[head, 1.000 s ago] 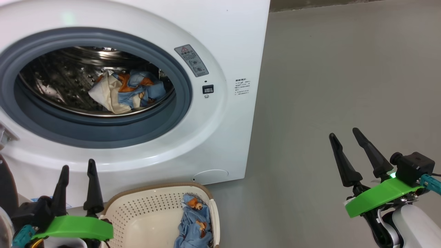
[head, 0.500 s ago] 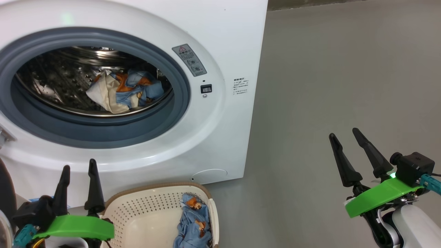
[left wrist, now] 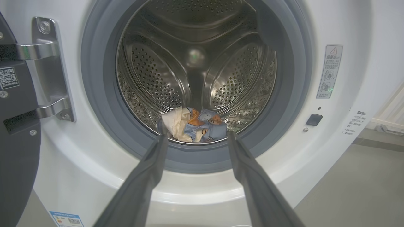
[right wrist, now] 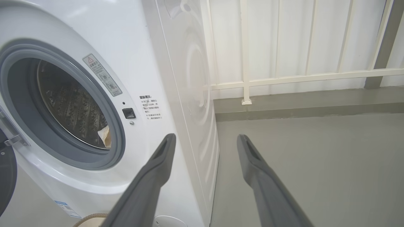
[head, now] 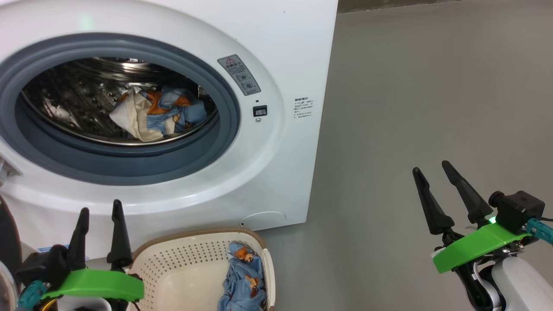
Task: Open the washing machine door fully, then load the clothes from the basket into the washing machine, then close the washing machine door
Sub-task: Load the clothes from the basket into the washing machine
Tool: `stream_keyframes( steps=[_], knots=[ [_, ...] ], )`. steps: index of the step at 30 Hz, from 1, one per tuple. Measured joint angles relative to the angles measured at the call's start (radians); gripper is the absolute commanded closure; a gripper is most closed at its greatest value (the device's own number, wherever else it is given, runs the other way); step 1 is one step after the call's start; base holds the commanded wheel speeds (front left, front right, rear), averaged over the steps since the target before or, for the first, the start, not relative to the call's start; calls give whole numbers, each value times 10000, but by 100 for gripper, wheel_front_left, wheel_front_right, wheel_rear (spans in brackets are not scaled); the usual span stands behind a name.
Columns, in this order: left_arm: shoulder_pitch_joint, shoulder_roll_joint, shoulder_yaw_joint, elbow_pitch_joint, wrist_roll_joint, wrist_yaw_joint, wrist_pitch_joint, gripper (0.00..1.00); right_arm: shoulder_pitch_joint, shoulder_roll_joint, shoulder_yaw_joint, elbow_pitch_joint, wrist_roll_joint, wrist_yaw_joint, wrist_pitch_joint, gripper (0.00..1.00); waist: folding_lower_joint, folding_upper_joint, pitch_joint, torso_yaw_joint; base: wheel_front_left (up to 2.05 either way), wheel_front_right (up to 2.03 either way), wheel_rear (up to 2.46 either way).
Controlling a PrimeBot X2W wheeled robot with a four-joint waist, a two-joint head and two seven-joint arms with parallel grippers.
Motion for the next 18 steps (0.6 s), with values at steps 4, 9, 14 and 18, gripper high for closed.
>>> stream_keyframes(
  steps=[4,9,14,18],
  knots=[
    [0,19,-8,-2,-50,4,0,0,0,2,6,12,0,0,0,0,0,0,-5,-7,0,0,0],
    [0,29,-40,-2,-69,52,0,0,0,2,8,29,0,0,0,0,0,0,-3,-9,0,0,0],
    [0,71,-82,-4,-69,79,0,0,-1,2,33,33,0,0,0,0,1,0,11,-11,0,0,0],
    [0,75,-134,-29,-71,88,13,0,-2,0,69,35,2,0,0,0,0,0,54,-20,0,0,0]
  ],
)
